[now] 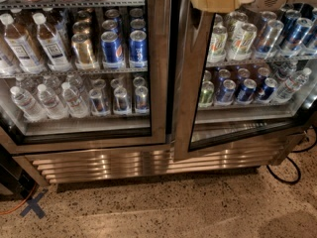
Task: Open right fridge door
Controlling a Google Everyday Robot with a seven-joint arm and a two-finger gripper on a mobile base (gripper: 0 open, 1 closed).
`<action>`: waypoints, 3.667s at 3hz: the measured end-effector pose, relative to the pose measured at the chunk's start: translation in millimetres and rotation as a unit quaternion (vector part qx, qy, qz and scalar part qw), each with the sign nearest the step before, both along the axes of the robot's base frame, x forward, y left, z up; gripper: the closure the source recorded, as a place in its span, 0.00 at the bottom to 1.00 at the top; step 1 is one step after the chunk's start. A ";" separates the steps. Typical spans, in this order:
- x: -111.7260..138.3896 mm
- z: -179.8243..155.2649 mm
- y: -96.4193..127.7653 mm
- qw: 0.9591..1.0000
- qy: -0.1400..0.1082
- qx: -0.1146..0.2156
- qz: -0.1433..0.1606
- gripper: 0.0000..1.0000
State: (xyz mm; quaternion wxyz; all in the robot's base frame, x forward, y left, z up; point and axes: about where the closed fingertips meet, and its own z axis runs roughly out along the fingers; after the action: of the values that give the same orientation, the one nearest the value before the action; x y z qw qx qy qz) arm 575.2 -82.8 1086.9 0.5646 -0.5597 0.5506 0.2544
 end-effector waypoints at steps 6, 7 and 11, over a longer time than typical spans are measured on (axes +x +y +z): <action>-19.8 6.4 -6.8 1.000 0.014 -0.003 -0.015 1.00; -28.4 8.2 -5.8 1.000 0.018 -0.003 -0.023 1.00; -34.3 12.1 -11.9 0.999 0.024 -0.005 -0.028 1.00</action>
Offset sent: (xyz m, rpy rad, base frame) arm -0.2742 -0.0013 0.0678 -0.0481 0.1963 -0.4110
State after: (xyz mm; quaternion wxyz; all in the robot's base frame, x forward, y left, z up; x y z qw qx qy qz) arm 540.8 -94.7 1099.0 0.5550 -0.5411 0.5807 0.2490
